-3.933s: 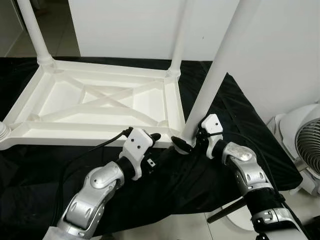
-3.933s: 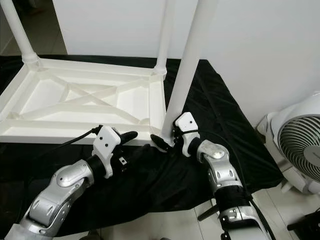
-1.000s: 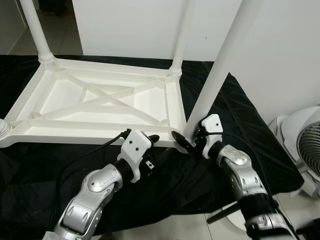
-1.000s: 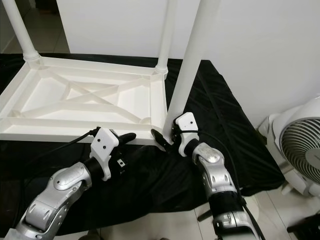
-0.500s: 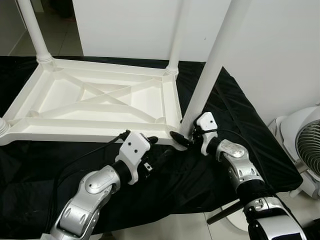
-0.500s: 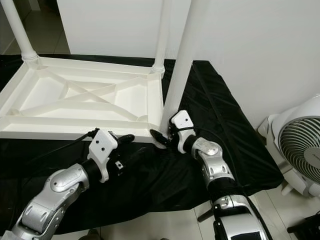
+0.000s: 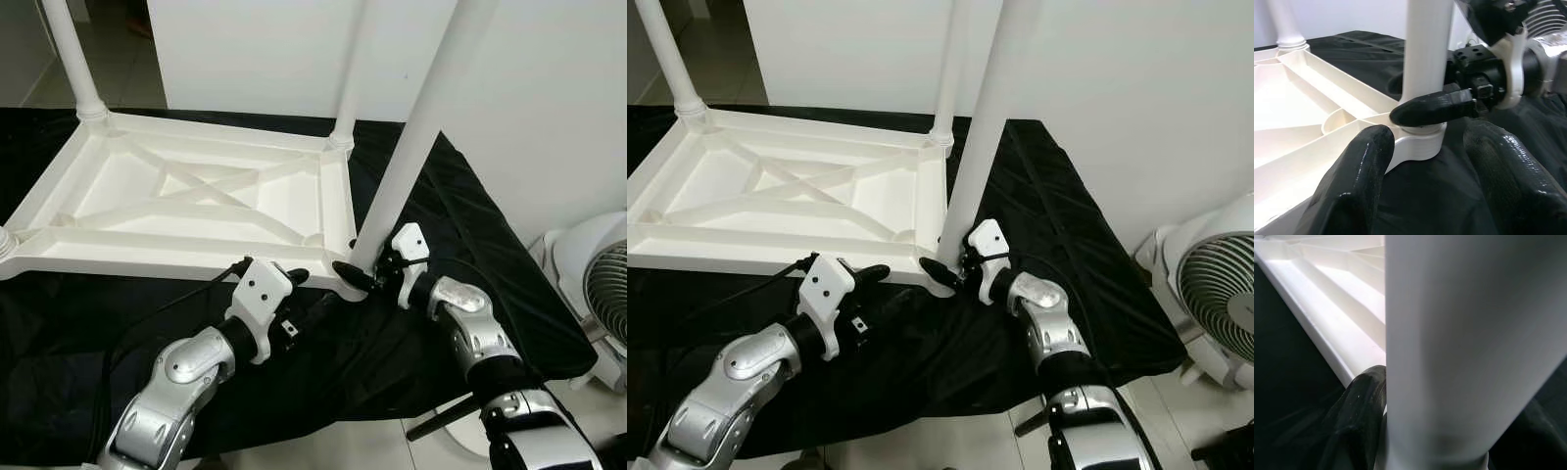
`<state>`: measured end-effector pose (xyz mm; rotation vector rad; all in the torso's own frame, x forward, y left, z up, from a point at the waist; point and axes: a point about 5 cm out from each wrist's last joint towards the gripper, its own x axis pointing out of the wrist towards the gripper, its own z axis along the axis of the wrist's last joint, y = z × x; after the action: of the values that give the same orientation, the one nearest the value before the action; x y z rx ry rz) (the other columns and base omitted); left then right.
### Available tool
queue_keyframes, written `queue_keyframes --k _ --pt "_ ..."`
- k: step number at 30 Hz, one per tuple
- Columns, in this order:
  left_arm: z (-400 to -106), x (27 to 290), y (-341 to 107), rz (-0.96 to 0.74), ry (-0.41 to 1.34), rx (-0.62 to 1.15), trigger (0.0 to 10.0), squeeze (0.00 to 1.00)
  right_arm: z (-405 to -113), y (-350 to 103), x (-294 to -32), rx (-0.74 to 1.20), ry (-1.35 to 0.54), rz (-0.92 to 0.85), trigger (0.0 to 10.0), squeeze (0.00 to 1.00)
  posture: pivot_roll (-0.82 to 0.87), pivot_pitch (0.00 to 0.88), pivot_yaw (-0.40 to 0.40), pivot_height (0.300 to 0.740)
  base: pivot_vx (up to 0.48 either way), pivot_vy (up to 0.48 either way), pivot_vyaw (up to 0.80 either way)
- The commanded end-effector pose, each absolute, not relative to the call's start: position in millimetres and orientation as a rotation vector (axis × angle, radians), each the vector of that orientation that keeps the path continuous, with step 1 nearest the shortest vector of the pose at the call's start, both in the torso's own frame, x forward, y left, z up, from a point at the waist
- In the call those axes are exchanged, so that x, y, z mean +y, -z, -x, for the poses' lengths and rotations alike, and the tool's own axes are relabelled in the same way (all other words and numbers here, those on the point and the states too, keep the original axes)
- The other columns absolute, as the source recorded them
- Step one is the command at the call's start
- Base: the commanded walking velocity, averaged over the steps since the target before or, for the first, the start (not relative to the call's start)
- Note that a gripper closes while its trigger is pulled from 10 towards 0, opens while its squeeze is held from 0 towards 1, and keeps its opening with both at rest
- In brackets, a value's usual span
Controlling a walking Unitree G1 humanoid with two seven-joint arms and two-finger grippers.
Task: Building children table
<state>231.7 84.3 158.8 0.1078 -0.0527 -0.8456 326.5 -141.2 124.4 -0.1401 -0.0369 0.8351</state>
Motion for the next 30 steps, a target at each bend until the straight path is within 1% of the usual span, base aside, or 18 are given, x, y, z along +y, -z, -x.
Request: queue_keyframes --k 1,2,3,4,7,8,11,16,17,19,20,21,22,30 --pt "-231 83 -159 -0.100 0.830 -0.048 10.0 0.00 -322 -110 -148 0.029 -0.731 0.097 0.0 0.00 0.23 0.051 -0.113 0.740 0.000 0.000 0.00" --pt "-231 83 -159 -0.098 0.830 -0.049 10.0 0.00 -320 -109 -149 0.022 -0.686 0.099 0.0 0.00 0.23 0.052 -0.113 0.740 0.000 0.000 0.00" --pt "-231 83 -159 -0.098 0.830 -0.049 10.0 0.00 -320 -109 -149 0.022 -0.686 0.099 0.0 0.00 0.23 0.052 -0.113 0.740 0.000 0.000 0.00" --pt "-231 82 -158 -0.095 0.830 -0.046 10.0 0.00 -319 -107 -148 0.028 -0.630 0.091 0.0 0.00 0.22 0.053 -0.112 0.740 0.000 0.000 0.00" --pt "-231 82 -158 -0.092 0.831 -0.045 10.0 0.00 -316 -107 -146 0.013 -0.593 0.075 0.0 0.00 0.22 0.053 -0.115 0.740 0.000 0.000 0.00" --pt "-231 81 -158 -0.089 0.833 -0.044 10.0 0.00 -314 -107 -144 0.016 -0.534 0.061 0.0 0.00 0.21 0.054 -0.114 0.740 0.000 0.000 0.00" --pt "-231 80 -158 -0.085 0.835 -0.043 10.0 0.00 -312 -107 -142 0.022 -0.478 0.048 0.0 0.00 0.21 0.054 -0.114 0.740 0.000 0.000 0.00" --pt "-232 80 -157 -0.085 0.834 -0.042 10.0 0.00 -311 -108 -140 0.015 -0.441 0.003 0.0 0.00 0.21 0.054 -0.115 0.740 0.000 0.000 0.00" --pt "-233 80 -157 -0.081 0.835 -0.044 10.0 0.00 -310 -110 -135 0.007 -0.358 -0.040 0.0 0.00 0.19 0.058 -0.117 0.740 0.000 0.000 0.00" --pt "-233 80 -157 -0.081 0.835 -0.044 10.0 0.00 -310 -110 -135 0.007 -0.358 -0.040 0.0 0.00 0.19 0.058 -0.117 0.740 0.000 0.000 0.00" --pt "-233 79 -158 -0.075 0.837 -0.045 10.0 0.00 -308 -113 -130 0.001 -0.288 -0.060 0.0 0.00 0.19 0.060 -0.117 0.740 0.000 0.000 0.00" --pt "-233 79 -158 -0.075 0.837 -0.045 10.0 0.00 -308 -113 -130 0.001 -0.288 -0.060 0.0 0.00 0.19 0.060 -0.117 0.740 0.000 0.000 0.00" --pt "-233 78 -158 -0.071 0.839 -0.046 10.0 0.00 -306 -115 -126 0.000 -0.240 -0.069 0.0 0.00 0.19 0.060 -0.117 0.740 0.000 0.000 0.00" --pt "-233 78 -157 -0.067 0.848 -0.045 10.0 0.00 -299 -114 -121 0.025 -0.167 -0.103 0.0 0.00 0.19 0.060 -0.111 0.740 0.000 0.000 0.00"
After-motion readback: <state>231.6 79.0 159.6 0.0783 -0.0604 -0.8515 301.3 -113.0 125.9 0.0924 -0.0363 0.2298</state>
